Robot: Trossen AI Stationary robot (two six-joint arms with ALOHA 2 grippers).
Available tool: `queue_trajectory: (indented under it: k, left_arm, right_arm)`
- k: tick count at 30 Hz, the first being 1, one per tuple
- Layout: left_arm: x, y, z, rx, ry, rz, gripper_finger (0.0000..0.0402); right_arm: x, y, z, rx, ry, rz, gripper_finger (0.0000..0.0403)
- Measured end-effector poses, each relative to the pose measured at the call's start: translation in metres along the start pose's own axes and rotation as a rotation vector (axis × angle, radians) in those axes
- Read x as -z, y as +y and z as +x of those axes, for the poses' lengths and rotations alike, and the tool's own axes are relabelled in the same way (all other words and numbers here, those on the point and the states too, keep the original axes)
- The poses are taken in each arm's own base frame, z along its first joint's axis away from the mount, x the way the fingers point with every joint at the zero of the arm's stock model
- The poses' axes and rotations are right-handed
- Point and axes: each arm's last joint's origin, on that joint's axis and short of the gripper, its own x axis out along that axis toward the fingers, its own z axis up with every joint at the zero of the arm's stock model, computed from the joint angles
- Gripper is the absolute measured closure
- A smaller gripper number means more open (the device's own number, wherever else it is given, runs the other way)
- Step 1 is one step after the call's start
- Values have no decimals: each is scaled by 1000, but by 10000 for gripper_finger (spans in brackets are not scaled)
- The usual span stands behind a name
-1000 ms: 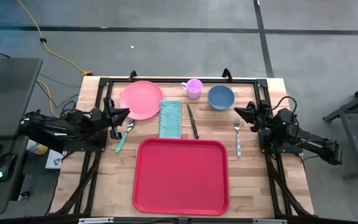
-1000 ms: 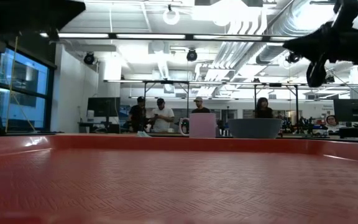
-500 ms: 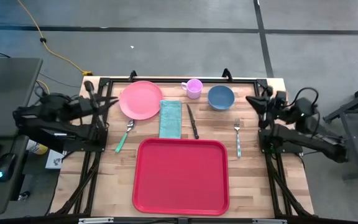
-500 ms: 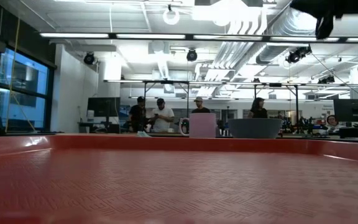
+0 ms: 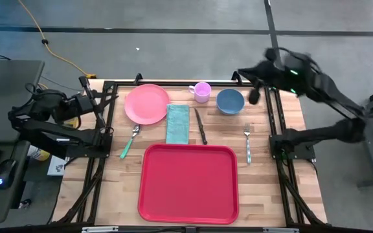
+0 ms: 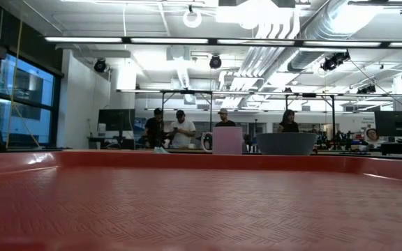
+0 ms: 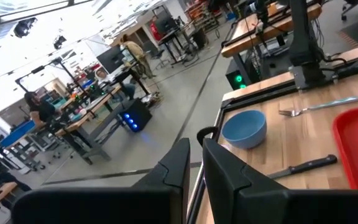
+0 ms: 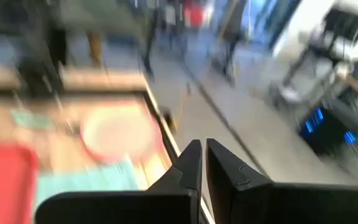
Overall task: Set up tray
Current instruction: Put the pink mug on the top right of the red serving tray
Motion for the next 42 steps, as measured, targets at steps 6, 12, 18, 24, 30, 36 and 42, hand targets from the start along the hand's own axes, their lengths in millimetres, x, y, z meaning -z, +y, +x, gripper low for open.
queue_trajectory:
  k: [6, 12, 18, 24, 30, 36, 42]
  left_arm:
    - [1, 0, 0, 4, 8, 2, 323]
    - [1, 0, 0, 4, 8, 2, 323]
    - [0, -4, 6, -11, 46, 19, 323]
    - [4, -25, 35, -6, 249, 189, 323]
    - [1, -49, 76, -37, 381, 278, 323]
    - [4, -44, 124, -35, 358, 178, 323]
    - [37, -6, 171, 59, 305, 80, 323]
  right_arm:
    - [-35, -5, 46, -38, 225, -51, 402]
    - [-49, -4, 82, -80, 357, -15, 399]
    - [-44, -8, 86, -16, 520, 74, 349]
    - [-23, -14, 63, -13, 694, 260, 285]
    - [12, -6, 25, 48, 762, 386, 253]
    - [67, 16, -11, 24, 725, 558, 242]
    - [111, 37, -26, -53, 571, 675, 242]
